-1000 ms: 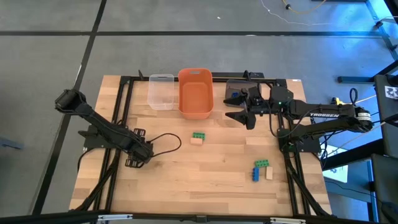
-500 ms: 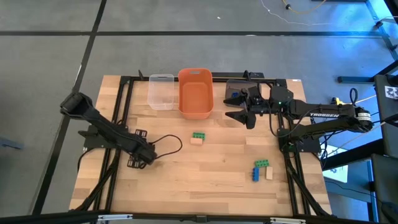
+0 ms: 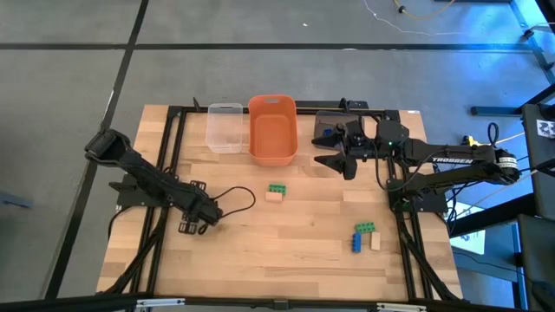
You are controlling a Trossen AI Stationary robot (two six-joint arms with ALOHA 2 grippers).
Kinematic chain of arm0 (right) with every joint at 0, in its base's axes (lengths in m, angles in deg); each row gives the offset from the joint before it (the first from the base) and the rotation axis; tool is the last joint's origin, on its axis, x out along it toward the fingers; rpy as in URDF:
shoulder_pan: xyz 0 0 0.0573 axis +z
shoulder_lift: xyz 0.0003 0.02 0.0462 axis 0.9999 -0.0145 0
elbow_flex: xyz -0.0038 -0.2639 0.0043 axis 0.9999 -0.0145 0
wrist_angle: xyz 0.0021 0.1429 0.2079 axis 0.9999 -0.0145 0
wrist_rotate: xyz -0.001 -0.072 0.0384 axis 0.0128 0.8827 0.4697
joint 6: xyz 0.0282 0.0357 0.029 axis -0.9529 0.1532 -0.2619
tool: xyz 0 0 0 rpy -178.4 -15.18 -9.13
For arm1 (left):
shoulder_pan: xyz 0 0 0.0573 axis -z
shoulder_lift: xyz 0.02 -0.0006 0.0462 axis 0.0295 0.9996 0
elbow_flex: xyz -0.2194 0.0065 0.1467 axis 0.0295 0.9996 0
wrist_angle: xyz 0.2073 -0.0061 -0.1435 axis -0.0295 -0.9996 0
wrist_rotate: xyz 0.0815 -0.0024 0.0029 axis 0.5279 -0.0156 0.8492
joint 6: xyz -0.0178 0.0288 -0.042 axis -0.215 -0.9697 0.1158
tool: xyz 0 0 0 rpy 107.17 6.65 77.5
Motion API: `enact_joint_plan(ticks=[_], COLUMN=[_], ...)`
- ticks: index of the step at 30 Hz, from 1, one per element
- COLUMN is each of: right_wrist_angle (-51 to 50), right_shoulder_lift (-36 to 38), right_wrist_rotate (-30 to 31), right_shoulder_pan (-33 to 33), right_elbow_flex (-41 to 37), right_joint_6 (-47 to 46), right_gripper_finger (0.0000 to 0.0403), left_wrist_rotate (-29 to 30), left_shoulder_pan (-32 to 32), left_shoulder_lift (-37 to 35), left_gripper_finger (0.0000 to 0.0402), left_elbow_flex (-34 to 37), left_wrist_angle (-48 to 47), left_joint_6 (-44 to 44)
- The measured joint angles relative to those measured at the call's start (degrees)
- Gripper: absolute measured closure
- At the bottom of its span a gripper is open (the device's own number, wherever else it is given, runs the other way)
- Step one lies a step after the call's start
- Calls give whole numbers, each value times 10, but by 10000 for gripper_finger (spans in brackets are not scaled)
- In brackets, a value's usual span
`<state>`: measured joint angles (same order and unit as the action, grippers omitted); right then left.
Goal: Sort & place blocks by color
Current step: Put the middle green game piece into the transparent bin
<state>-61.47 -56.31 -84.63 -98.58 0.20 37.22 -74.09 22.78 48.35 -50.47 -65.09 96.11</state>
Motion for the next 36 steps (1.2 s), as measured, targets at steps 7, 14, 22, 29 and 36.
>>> enact_joint_plan(ticks=[7,14,22,29,36], right_wrist_angle=[0,1,9,13,12], right_shoulder_lift=[0,0,0,0,-9], right_wrist_rotate=[-2,-2,-2,-2,-2], right_shoulder_pan=[0,0,2,3,17], right_elbow_flex=[0,0,0,0,0], right_joint_6=[1,2,0,-3,-6], right_gripper_finger=[40,40,40,40,40], left_wrist_rotate=[60,130,140,120,27], left_shoulder_pan=[-30,-80,-137,-192,-249], left_shoulder_lift=[-23,-105,-285,-377,-342], left_gripper_finger=[276,276,276,276,276], left_elbow_flex=[-75,-161,-174,-105,-3], left_wrist_angle=[4,-7,164,415,649], left_joint_6=[-25,-56,-73,-102,-61])
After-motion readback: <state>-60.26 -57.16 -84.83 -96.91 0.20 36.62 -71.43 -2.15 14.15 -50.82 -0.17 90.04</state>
